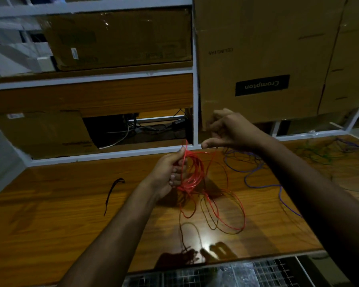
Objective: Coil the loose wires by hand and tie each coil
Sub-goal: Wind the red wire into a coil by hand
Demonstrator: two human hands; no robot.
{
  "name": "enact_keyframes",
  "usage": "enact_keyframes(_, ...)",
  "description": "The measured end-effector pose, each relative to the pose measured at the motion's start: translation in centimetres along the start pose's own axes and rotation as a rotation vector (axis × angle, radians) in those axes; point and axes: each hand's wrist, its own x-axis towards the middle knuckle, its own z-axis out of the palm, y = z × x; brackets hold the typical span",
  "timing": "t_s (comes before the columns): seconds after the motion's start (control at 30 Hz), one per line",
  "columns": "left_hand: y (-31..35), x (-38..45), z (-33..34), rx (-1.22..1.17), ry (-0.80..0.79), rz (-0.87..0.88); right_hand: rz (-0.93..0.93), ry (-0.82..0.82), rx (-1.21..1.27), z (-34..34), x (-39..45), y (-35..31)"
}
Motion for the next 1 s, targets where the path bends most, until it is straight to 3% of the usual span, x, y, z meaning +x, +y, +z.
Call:
enact_keyframes(0.17,0.9,0.0,-0.6,-0.031,-0.034,0.081,0.286,0.045,0.051,2.6,-2.2,1.7)
enact_keyframes(0.23,1.0,0.1,-0.2,-0.011,-0.031,0.122,0.365,0.090,0.234,3.4,-2.7,0.8)
enact_keyframes(0.33,0.8,0.6,0.2,-0.003,-0.017,0.148,0.386,0.319,0.481,4.7,-3.1,-0.6)
enact_keyframes(0.4,0.8,0.7,0.4,0.013,-0.012,0.151,0.403,0.424,0.392,5.2,-3.1,-1.1)
enact_keyframes(0.43,0.8,0.6,0.4,0.029,-0.011,0.154,0.414,0.418,0.206,5.4,-3.1,-0.7)
enact_keyframes(0.5,1.1,0.5,0.4,0.046,-0.003,0.168,0.422,0.229,-0.191,5.5,-3.0,0.3)
enact_keyframes(0.57,1.4,0.6,0.1,0.031,0.018,0.187,0.400,-0.126,-0.287,5.6,-3.0,1.1)
enact_keyframes(0.63,1.6,0.7,-0.3,-0.012,0.052,0.205,0.316,-0.403,-0.121,5.6,-3.4,1.6)
enact_keyframes(0.7,1.6,0.9,-0.7,-0.057,0.091,0.208,0.177,-0.453,0.220,5.8,-4.0,1.4)
enact_keyframes(0.83,1.2,1.2,-1.1,0.016,0.171,0.209,0.031,-0.317,1.116,5.7,-4.7,-0.6)
enact_keyframes(1.0,1.3,0.6,-1.7,0.105,0.213,0.249,0.105,-0.105,1.594,5.4,-4.3,-0.1)
